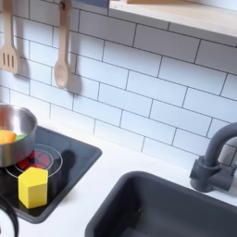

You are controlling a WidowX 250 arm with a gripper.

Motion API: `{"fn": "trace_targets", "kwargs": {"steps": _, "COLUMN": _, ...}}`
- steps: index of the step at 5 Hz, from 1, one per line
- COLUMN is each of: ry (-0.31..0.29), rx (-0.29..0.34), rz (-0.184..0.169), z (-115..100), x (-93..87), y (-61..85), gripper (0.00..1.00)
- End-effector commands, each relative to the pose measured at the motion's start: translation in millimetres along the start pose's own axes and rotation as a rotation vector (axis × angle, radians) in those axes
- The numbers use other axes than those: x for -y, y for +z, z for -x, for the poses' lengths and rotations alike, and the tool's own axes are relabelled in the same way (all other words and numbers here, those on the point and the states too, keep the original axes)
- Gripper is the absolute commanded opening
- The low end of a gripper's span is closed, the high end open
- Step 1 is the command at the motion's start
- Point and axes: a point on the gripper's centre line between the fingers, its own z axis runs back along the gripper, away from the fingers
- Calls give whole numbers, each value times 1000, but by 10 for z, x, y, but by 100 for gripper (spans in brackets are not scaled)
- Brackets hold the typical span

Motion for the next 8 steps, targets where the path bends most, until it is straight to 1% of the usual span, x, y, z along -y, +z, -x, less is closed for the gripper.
{"fn": "trace_targets", "kwargs": {"steps": 1, "ry": -1, "rx": 0, "rz": 0, "z": 0, "x": 2, "y": -4, "gripper": 100}}
{"fn": "trace_targets", "kwargs": {"steps": 2, "ry": -303, "rx": 69, "rz": 10, "z": 197, "x": -200, "y": -95, "gripper": 100}}
{"fn": "trace_targets", "kwargs": {"steps": 3, "ry": -551, "rx": 285, "rz": 79, "z": 510, "x": -390, "y": -291, "gripper": 100}}
{"fn": "trace_targets", "kwargs": {"steps": 4, "ry": -734, "rx": 297, "rz": 81, "z": 568, "x": -270, "y": -431, "gripper": 100}}
{"fn": "trace_targets", "kwargs": {"steps": 5, "ry": -717, "rx": 315, "rz": 68, "z": 531, "x": -329, "y": -414, "gripper": 100}}
{"fn": "trace_targets", "kwargs": {"steps": 8, "ry": -728, "rx": 316, "rz": 66, "z": 531, "x": -330, "y": -414, "gripper": 100}}
